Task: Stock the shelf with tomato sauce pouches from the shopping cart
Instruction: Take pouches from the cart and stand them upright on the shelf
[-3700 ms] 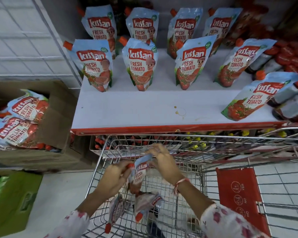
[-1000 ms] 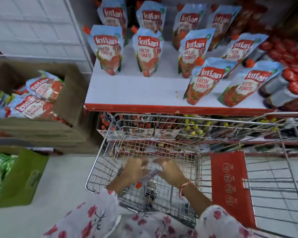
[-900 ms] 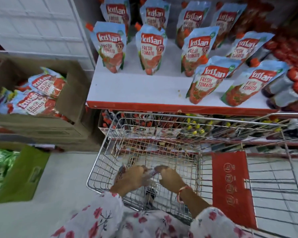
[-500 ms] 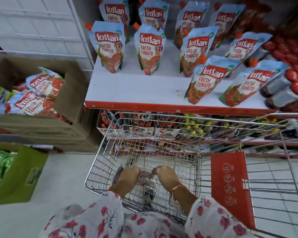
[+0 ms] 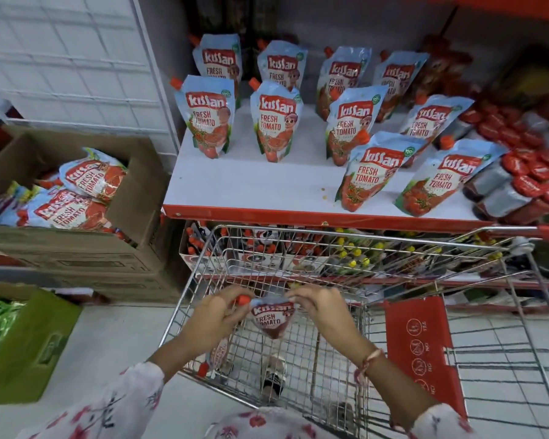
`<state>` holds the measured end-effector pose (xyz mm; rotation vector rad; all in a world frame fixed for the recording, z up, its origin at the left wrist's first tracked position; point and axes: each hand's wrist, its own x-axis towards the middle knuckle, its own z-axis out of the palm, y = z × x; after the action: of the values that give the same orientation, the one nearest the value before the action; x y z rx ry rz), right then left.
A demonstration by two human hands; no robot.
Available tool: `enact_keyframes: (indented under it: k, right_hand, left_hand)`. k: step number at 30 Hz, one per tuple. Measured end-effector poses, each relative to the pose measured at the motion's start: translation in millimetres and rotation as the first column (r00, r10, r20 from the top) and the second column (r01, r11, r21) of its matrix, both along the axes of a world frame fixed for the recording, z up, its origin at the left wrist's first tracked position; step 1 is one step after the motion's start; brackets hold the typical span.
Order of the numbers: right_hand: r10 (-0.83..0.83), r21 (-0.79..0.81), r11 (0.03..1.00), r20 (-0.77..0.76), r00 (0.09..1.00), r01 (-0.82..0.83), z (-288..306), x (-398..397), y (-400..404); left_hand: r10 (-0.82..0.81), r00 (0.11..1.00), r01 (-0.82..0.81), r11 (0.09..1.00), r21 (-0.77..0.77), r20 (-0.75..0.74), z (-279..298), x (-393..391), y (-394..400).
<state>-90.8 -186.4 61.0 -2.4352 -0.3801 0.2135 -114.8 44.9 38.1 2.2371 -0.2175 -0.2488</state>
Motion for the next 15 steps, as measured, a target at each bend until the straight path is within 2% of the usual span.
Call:
enact_keyframes:
  k: [3,6,10,15]
  right_hand:
    - [-0.033,0.058,0.998,0.093,0.995,0.028,30,12,0]
    - [-0.079,0.142,0.988,0.176,0.981,0.054,58,26,0]
    - [-0.155,0.253,0.962,0.218,0.964,0.098,97,49,-2]
    - [-0.240,0.359,0.926,0.330,0.913,0.113,142,83,2]
  left_hand:
    - [0.058,0.990,-0.097,0.946,-0.309,-0.132,29,10,2]
    - [0.117,0.984,-0.169,0.855,-0.491,-0.136,53,20,2]
    - [0.174,0.984,-0.160,0.752,-0.639,-0.041,88,43,-4]
    - [0.262,0.962,-0.136,0.713,-0.688,0.081,136,85,-13]
